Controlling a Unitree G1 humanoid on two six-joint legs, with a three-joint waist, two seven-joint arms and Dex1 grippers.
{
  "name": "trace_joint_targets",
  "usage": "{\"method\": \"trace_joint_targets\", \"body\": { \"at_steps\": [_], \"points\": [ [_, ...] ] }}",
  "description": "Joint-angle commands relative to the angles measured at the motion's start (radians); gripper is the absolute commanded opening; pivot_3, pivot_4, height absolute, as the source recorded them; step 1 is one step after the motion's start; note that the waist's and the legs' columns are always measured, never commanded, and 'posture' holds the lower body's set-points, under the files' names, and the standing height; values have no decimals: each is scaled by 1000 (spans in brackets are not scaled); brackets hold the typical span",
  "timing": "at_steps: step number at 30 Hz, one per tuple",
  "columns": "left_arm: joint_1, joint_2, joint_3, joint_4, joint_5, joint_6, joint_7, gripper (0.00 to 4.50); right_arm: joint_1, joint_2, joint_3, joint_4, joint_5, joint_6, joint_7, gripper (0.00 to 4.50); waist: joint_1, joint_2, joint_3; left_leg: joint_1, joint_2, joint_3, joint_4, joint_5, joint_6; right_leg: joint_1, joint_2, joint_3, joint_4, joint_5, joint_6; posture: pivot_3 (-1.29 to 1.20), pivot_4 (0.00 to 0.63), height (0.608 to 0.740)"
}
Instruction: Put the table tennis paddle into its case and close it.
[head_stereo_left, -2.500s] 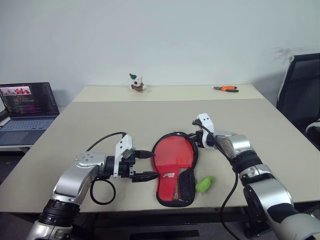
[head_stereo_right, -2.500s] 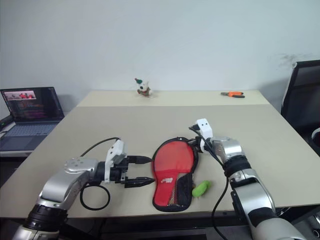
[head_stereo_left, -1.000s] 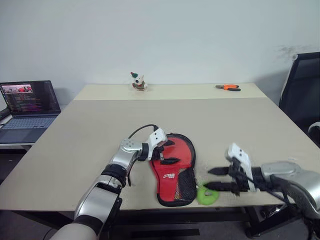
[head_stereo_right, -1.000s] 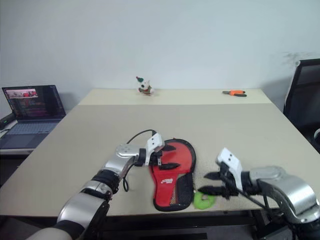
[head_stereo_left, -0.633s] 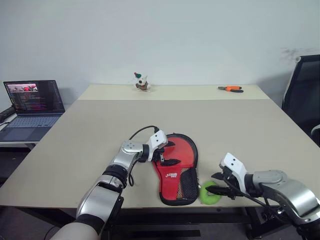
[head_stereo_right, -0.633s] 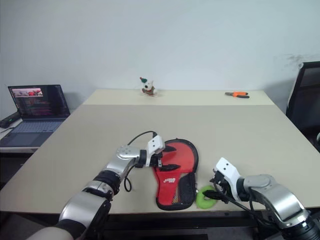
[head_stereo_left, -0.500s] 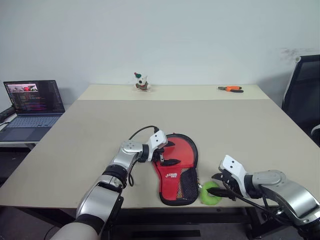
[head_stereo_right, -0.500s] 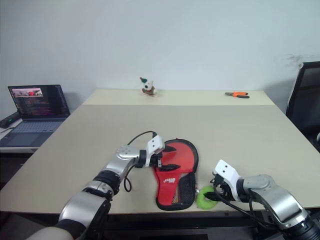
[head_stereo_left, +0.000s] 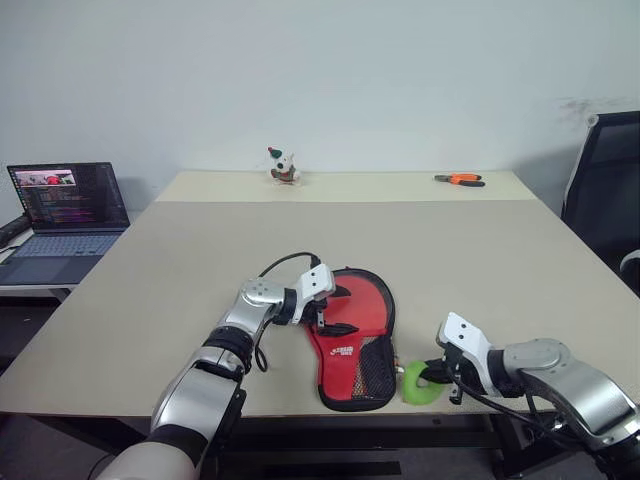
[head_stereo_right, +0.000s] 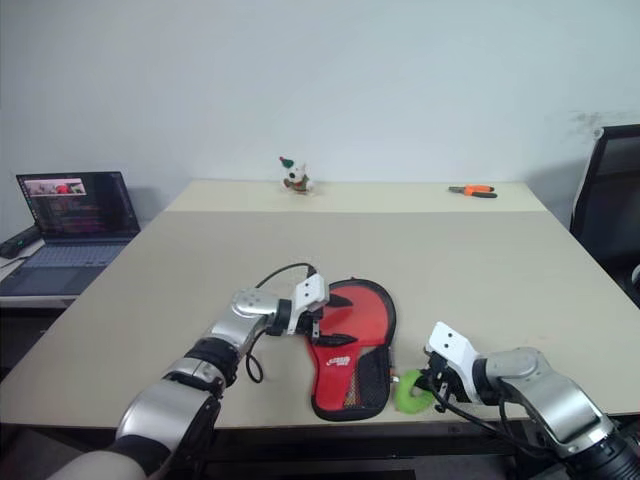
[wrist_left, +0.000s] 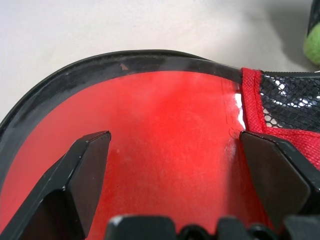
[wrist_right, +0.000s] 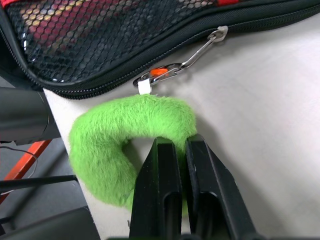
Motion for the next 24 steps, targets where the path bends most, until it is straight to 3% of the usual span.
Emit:
{"method": "trace_joint_targets", "body": {
  "at_steps": [1, 19, 24],
  "points": [
    [17, -7, -51, 37, 58, -11, -44, 4500, -32, -54, -62, -27, 19, 1, 46, 47, 1, 0, 0, 0, 0, 0, 0, 0, 0, 0, 0, 0, 0, 0, 0, 0, 150, 740],
    [9, -51, -86, 85, 137, -42, 10, 4500, 127, -161, -76, -298, 124, 70, 120, 47, 12, 0, -3, 2, -1, -1, 0, -1, 1, 4, -1, -1, -1, -1, 1, 0, 150, 740],
    [8, -63, -91, 88, 153, -45, 24, 4500, 155, -175, -64, -368, 163, 85, 139, 47, 20, 0, -3, 10, -1, -2, -1, -1, 1, 14, -2, -3, -4, -2, 3, 0, 150, 740]
  ]
}}
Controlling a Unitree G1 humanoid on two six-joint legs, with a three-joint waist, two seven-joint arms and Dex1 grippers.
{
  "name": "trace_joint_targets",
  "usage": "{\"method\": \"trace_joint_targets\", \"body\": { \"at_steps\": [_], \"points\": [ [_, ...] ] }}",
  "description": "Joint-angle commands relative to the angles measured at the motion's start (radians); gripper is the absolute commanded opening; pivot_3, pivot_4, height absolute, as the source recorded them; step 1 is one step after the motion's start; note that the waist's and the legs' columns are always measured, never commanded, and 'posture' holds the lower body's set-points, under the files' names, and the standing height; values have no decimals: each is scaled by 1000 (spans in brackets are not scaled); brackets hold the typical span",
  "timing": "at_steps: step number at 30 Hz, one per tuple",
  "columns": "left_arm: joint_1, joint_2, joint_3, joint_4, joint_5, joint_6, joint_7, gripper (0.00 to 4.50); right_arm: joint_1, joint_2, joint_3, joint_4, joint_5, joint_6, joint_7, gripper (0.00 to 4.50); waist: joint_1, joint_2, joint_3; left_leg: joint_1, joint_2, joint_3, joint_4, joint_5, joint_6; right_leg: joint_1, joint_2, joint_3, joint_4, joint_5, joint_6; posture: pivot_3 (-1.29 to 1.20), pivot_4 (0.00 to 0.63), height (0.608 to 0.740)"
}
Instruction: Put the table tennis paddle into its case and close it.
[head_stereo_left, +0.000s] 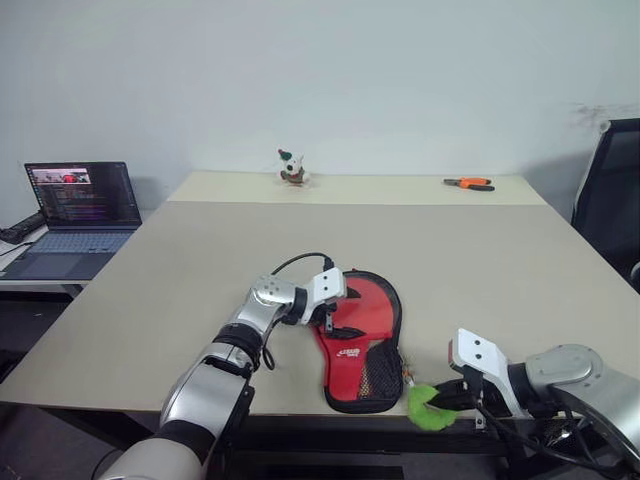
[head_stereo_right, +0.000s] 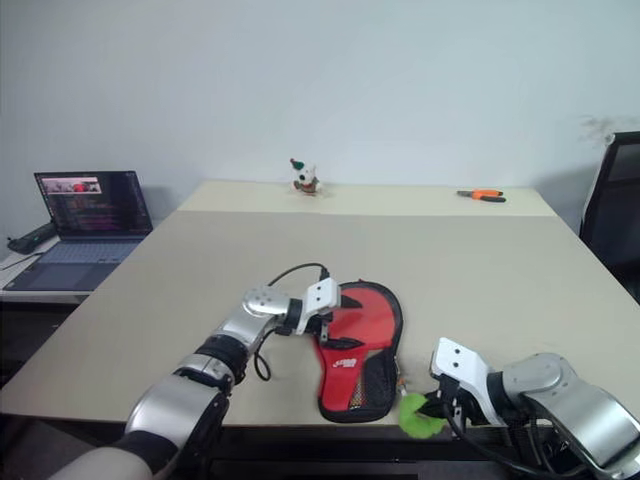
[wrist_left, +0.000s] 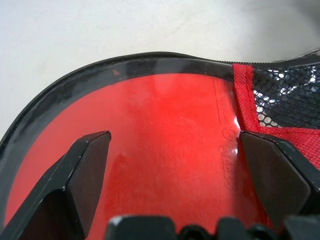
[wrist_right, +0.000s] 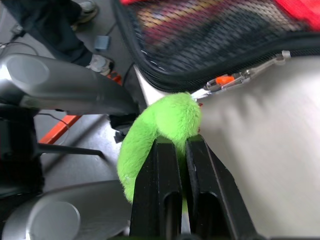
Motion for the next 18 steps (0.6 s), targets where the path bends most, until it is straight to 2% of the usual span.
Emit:
{"method": "trace_joint_targets", "body": {
  "at_steps": [1, 7, 18],
  "points": [
    [33, -22, -71, 51, 78, 7, 1, 4500, 19, -20, 6, -88, 51, 12, 37, 47, 3, 0, 0, 0, 0, 0, 0, 0, 0, 0, 0, 0, 0, 0, 0, 0, 150, 740],
    [28, -27, -70, 56, 86, 6, 38, 4500, 46, -31, 16, -197, 130, 63, 44, 47, 14, -1, -1, 0, 0, -1, 0, 0, 0, 1, 0, -1, -1, 0, 0, 0, 150, 740],
    [0, -61, -71, 80, 91, 14, 108, 4500, 63, 90, 131, -275, 158, 126, -68, 47, 15, -6, -6, 0, 0, -5, 1, 0, 0, 2, -1, -3, -2, 0, 0, 0, 150, 740]
  ]
}}
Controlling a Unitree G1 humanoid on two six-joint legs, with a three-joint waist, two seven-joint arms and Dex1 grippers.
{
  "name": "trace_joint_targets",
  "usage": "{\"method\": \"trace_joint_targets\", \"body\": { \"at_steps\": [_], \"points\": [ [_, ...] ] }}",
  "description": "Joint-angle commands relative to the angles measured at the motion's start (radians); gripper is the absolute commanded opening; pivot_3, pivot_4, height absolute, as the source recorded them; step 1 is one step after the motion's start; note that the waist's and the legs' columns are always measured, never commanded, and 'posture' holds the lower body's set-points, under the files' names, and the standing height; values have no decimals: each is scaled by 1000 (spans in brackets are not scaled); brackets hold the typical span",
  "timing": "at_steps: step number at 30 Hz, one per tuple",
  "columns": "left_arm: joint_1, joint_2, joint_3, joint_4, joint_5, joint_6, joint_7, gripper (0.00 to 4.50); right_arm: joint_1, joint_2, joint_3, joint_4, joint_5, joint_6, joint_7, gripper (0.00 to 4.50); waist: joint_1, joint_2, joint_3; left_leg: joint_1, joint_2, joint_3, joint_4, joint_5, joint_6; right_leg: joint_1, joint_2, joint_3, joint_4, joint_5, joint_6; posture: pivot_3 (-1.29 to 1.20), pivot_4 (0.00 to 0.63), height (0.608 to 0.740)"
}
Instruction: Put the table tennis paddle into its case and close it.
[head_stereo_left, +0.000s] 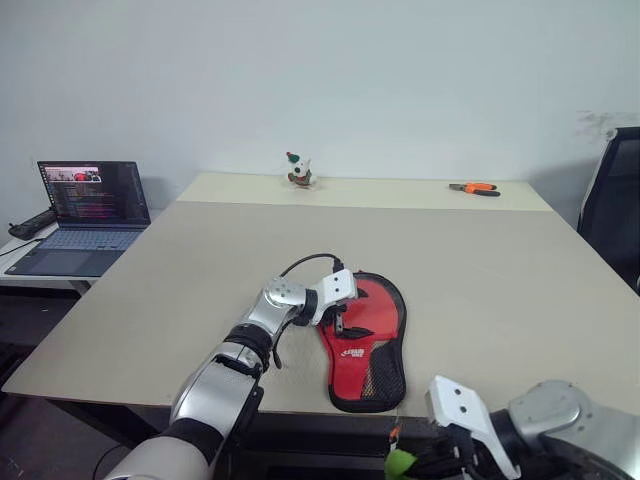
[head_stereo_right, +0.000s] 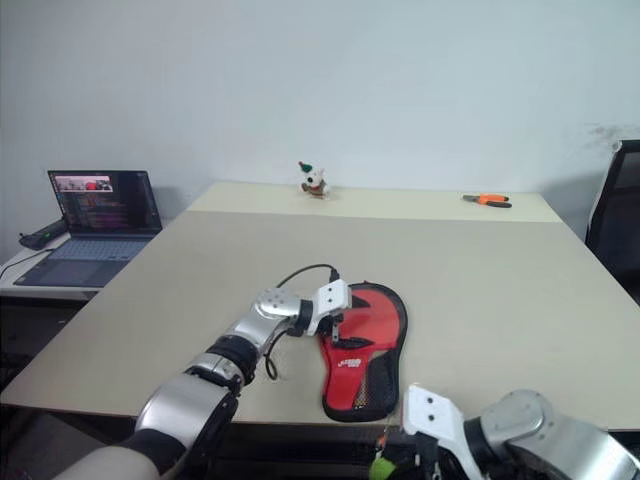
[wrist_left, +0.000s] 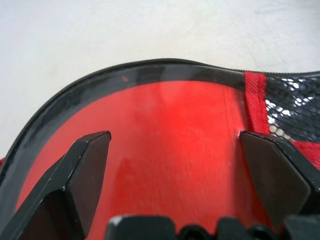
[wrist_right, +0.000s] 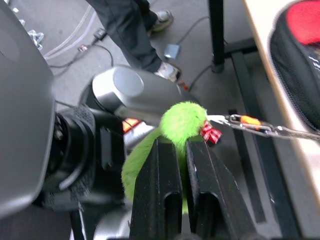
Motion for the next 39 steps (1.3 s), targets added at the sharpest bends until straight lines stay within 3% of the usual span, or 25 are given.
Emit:
{"method": "trace_joint_targets", "body": {
  "at_steps": [1, 6, 9, 14, 19, 21, 28, 35, 39],
  "points": [
    [17, -19, -53, 51, 68, 16, 17, 4500, -16, 26, 37, -39, 25, -1, -16, 47, 0, 0, 0, 0, 0, 0, 0, 0, 0, 0, 0, 0, 0, 0, 0, 0, 150, 740],
    [15, -19, -42, 52, 62, 7, 23, 4500, -76, 47, 4, -3, 33, 39, -58, 47, 0, -1, -1, 0, 0, -1, 0, 0, 0, 0, 0, 0, 0, 0, 0, 0, 150, 740],
    [21, -17, -34, 53, 56, 7, 36, 4500, -104, 38, -35, 24, 48, 48, -56, 741, 0, -1, -1, 0, 0, -1, 0, 0, 0, 0, 0, -1, -1, 0, 0, 0, 150, 740],
    [39, -13, -13, 45, 39, 4, 71, 4500, -152, -5, -108, 87, 60, 38, -36, 2459, -1, -1, -1, 0, 0, -1, 0, 0, 0, 0, 0, 0, -1, 0, 0, 0, 150, 740],
    [51, 0, 37, 12, -11, 13, 96, 4500, -246, -21, -181, 234, 63, 9, -4, 2459, -3, -1, -1, 0, 1, -1, 0, 0, 0, 0, 0, 0, 0, 0, 0, 0, 150, 740],
    [79, 34, 98, -59, -80, 29, 68, 4500, -323, 29, -182, 363, -4, -72, -44, 2459, -8, -1, 0, 0, 1, -1, 0, 0, 0, -1, 0, 1, 0, 0, 0, 0, 150, 740],
    [323, 171, 201, -567, -279, 306, -39, 4500, -494, 216, -192, 852, -166, -437, -79, 2459, -35, -3, 3, -2, 2, 2, -6, 0, 0, -9, 1, 6, 4, 2, -7, 0, 150, 740],
    [535, 258, 296, -1031, -415, 603, 66, 4500, -645, 323, -198, 1282, -243, -702, 22, 2459, -31, 0, 6, -5, 1, 4, -9, 0, 0, -15, 0, 8, 4, 2, -8, 0, 150, 740],
    [600, 256, 313, -1237, -460, 744, 172, 4500, -719, 322, -203, 1540, -302, -854, 85, 2459, -27, 2, 8, -5, 1, 4, -9, 0, 0, -14, 0, 8, 4, 2, -9, 0, 150, 740]
  ]
}}
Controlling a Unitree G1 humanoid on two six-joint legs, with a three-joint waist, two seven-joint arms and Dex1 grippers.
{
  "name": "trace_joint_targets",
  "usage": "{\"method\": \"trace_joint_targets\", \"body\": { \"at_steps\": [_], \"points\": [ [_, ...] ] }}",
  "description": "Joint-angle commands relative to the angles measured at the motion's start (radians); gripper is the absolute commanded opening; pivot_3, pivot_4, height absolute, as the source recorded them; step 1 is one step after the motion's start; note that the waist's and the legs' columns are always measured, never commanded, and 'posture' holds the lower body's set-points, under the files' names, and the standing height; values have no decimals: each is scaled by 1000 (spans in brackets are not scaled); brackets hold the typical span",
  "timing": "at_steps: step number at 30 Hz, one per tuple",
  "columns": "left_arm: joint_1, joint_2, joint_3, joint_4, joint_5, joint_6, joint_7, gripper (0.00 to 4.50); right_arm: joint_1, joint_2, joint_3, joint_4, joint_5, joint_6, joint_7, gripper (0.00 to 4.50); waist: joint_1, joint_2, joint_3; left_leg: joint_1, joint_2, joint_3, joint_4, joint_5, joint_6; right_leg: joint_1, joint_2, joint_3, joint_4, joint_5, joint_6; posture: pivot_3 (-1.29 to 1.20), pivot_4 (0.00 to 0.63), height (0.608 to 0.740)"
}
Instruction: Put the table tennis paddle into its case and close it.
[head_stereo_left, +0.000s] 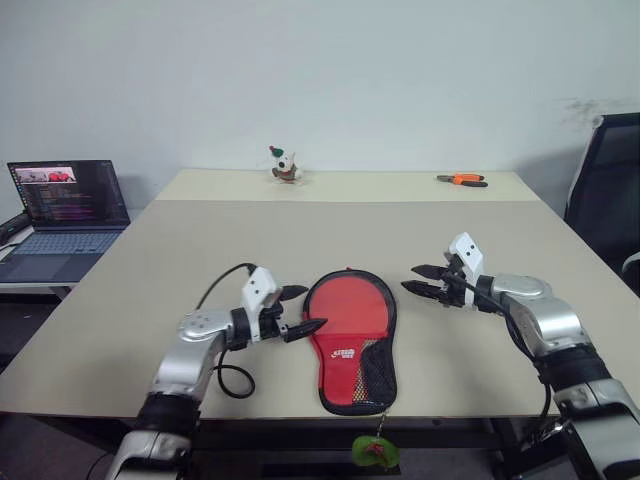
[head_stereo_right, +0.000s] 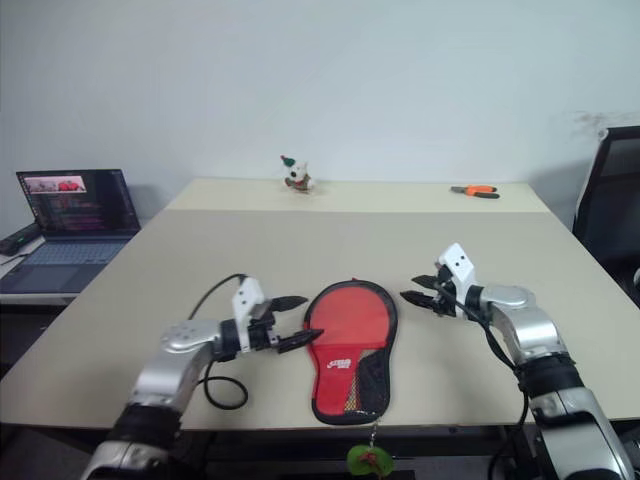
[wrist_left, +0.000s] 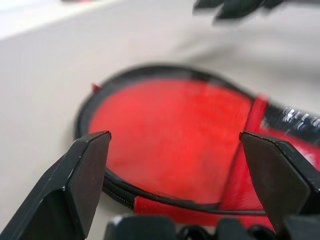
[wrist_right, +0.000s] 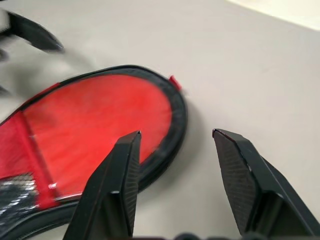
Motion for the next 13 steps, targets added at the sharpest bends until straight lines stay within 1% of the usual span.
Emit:
{"method": "trace_joint_targets", "body": {
  "at_steps": [1, 3, 6, 8, 11, 13],
  "points": [
    [31, 7, 25, -177, -46, 93, 82, 4500, -69, -10, -24, 176, -51, -130, 49, 2459, 1, 2, 1, 1, 0, 0, 0, 0, 0, 0, 0, 0, 0, 0, 0, 0, 150, 740],
    [32, 13, 23, -202, -43, 115, 110, 4500, -94, -20, -28, 252, -77, -175, 53, 2459, 0, 2, 1, 1, 0, 2, 0, 0, 0, 1, 0, 0, 0, 0, 0, 0, 150, 740],
    [0, 30, 26, -177, -39, 120, 124, 4500, -109, -37, -50, 287, -92, -205, 42, 2459, -3, 3, 2, 2, 0, 3, 0, 0, 0, 1, 0, 1, 1, 0, 0, 0, 150, 740],
    [-10, 24, 9, -151, -27, 102, 131, 4500, -110, -41, -63, 304, -97, -219, 35, 2459, -3, 3, 2, 2, 0, 3, -1, 0, 0, 1, 1, 1, 1, 0, 0, 0, 150, 740],
    [5, 18, 8, -136, -29, 93, 144, 4500, -61, -42, -73, 216, -96, -185, 24, 2459, -5, 3, 2, 2, 0, 4, -1, 0, 0, 1, 0, 2, 0, 0, 0, 0, 150, 740],
    [-2, 6, 15, -123, -34, 80, 160, 4500, -32, -62, -71, 155, -108, -161, 15, 2459, -5, 3, 2, 2, 0, 4, -1, 0, 0, 0, 0, 3, 0, 0, 0, 0, 150, 740]
  ]
}}
